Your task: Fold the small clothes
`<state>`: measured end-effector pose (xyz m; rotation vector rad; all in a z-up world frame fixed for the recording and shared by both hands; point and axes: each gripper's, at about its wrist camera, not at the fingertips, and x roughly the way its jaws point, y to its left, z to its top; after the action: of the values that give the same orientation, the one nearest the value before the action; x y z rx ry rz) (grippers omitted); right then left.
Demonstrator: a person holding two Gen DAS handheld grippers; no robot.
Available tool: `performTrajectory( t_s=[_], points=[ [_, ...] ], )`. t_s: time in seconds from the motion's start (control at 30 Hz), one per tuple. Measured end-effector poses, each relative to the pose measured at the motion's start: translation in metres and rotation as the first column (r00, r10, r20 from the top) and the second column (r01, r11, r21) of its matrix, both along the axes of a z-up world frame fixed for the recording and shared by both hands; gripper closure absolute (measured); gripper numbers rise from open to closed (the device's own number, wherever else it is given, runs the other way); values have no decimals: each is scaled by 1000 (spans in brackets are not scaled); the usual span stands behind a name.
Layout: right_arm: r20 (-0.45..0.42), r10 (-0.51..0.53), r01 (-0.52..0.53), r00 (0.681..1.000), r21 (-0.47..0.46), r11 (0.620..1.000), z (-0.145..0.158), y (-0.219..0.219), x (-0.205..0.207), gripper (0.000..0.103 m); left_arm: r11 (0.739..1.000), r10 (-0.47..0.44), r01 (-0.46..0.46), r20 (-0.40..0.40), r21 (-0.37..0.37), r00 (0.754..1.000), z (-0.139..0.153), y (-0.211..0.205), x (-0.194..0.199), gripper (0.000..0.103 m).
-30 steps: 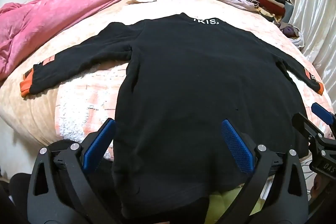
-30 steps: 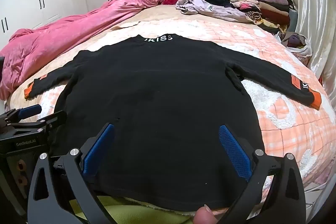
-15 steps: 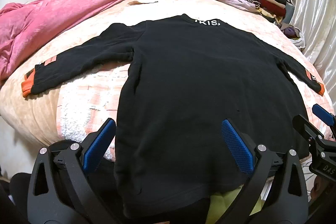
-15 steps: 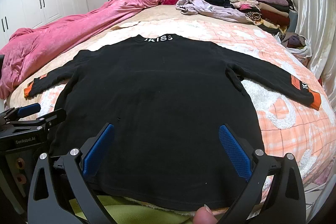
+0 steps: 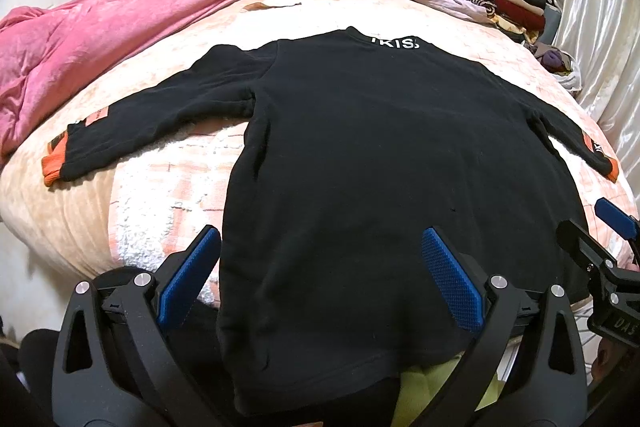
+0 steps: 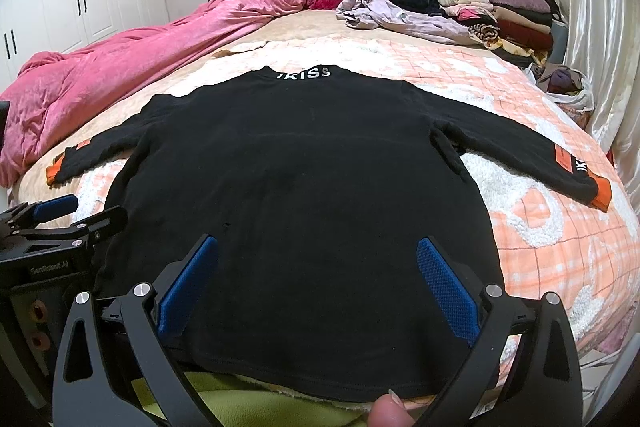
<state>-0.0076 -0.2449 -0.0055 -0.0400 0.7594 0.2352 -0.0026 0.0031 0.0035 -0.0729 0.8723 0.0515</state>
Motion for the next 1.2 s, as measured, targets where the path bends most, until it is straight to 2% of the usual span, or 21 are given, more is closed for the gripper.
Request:
performTrajectory(
  t_s=[1.2],
  points=[
    [6, -8, 8, 1000, 23, 1000, 3, -3, 9, 4, 1000, -9, 9, -17, 15, 1000, -2, -11, 9, 9]
  ],
)
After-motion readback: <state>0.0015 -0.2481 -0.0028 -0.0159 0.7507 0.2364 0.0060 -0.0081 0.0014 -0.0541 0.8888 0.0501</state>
